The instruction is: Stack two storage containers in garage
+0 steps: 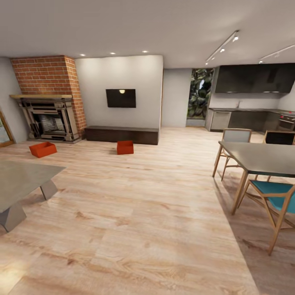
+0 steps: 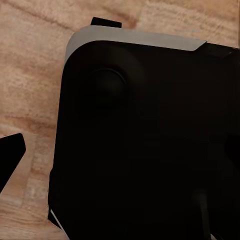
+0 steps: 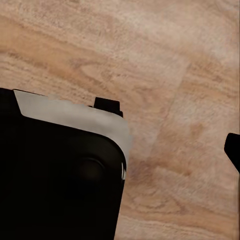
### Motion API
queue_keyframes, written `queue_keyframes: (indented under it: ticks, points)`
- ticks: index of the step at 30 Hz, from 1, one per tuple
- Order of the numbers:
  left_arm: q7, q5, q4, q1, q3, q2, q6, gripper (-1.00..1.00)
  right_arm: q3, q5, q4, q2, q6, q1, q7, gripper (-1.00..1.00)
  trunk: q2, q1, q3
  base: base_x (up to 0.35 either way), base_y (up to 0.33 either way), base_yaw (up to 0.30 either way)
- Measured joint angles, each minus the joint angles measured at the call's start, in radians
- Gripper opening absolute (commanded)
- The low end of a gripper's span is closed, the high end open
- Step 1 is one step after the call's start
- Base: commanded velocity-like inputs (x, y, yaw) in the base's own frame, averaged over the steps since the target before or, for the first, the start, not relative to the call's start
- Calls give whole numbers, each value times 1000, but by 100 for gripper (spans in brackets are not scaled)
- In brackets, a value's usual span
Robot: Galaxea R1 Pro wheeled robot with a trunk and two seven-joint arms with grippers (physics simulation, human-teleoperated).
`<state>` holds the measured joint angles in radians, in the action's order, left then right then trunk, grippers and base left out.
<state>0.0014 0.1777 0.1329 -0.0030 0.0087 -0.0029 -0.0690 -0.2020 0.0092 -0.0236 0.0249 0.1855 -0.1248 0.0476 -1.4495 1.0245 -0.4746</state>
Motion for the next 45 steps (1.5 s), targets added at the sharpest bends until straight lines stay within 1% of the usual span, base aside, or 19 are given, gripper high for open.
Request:
queue_keyframes:
  ticks: [9,12,22,36,40,45]
  points:
    - [0,0,0,0,0,0,1,100,2,-4,0,0,0,0,-1,100,0,0,0,323,0,275]
    - [0,0,0,0,0,0,0,100,3,-7,0,0,-1,0,-1,100,0,0,0,323,0,140]
    - [0,0,0,0,0,0,0,100,0,-3,3,0,0,0,12,100,0,0,0,323,0,18]
    - [0,0,0,0,0,0,0,100,-5,3,4,0,1,0,14,100,0,0,0,323,0,0]
    - [0,1,0,0,0,1,0,100,3,-4,4,0,1,0,14,100,0,0,0,323,1,0]
    - [0,1,0,0,0,1,0,100,3,-4,4,0,0,0,14,100,0,0,0,320,99,0]
